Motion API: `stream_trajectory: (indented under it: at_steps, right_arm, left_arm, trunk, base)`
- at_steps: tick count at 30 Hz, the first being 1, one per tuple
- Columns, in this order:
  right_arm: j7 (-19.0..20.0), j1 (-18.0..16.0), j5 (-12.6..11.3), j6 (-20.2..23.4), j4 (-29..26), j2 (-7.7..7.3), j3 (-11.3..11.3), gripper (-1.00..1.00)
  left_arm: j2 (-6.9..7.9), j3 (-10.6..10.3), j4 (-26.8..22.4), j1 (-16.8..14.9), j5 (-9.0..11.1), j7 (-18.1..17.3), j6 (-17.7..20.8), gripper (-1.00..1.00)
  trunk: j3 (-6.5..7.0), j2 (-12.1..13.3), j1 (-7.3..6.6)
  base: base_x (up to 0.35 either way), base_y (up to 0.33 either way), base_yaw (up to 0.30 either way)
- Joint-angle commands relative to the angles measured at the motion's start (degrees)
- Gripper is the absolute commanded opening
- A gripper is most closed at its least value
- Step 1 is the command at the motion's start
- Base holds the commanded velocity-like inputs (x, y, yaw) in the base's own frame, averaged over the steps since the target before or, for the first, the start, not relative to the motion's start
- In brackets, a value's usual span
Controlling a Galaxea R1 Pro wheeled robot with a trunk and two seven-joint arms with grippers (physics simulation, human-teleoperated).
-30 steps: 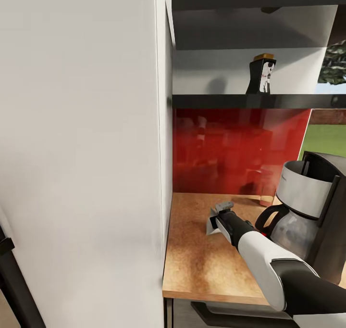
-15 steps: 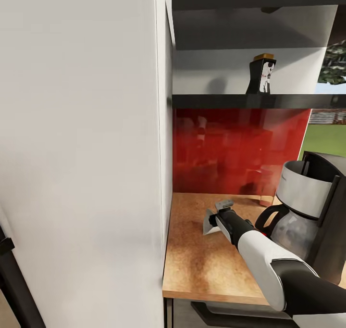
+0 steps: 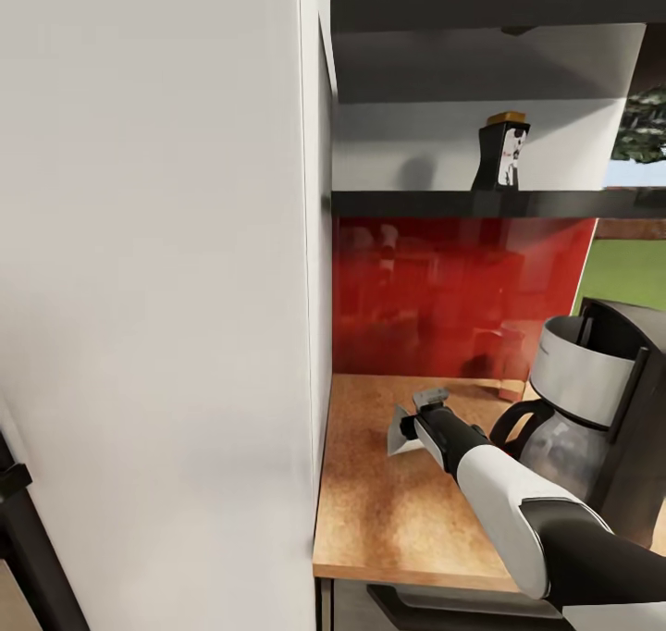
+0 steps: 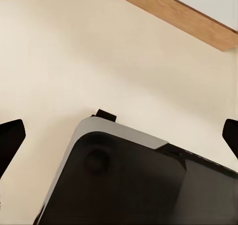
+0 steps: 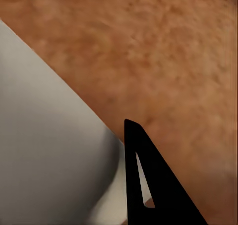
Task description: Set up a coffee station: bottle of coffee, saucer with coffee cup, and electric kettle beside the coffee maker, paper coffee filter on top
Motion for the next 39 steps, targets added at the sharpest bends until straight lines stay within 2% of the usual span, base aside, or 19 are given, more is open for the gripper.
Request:
stream_trajectory:
  at_steps: [1,11,20,39]
  right_arm:
    - [0.01,-0.02,0.33,0.30,-0.15,0.03,-0.12,-1.00]
    - [0.10,-0.02,0.10,-0.77,-1.38,0.28,-0.68,-1.00]
    - [0.34,-0.02,0.09,-0.74,-6.12,0.20,-0.61,-1.00]
    - [0.61,-0.04,0.00,-1.54,-7.01,0.24,-0.61,-1.00]
  left_arm:
    - [-0.01,-0.08,-0.08,0.01,0.11,0.14,-0.09,1.00]
    - [-0.02,-0.08,-0.08,0.01,0.11,0.14,-0.13,1.00]
    - [-0.02,-0.06,-0.08,0.01,0.11,0.14,-0.17,1.00]
    - [-0.02,-0.08,-0.08,0.01,0.04,0.14,-0.31,1.00]
  trunk:
    - [0.11,0.37,-0.22]
    - [1.91,4.38,-2.42]
    - [3.52,7.99,-4.39]
    - [6.94,15.61,-8.57]
  base:
    - [0.000,0.000,0.000]
    - [0.000,0.000,0.000]
    - [0.000,0.000,0.000]
    - [0.000,0.000,0.000]
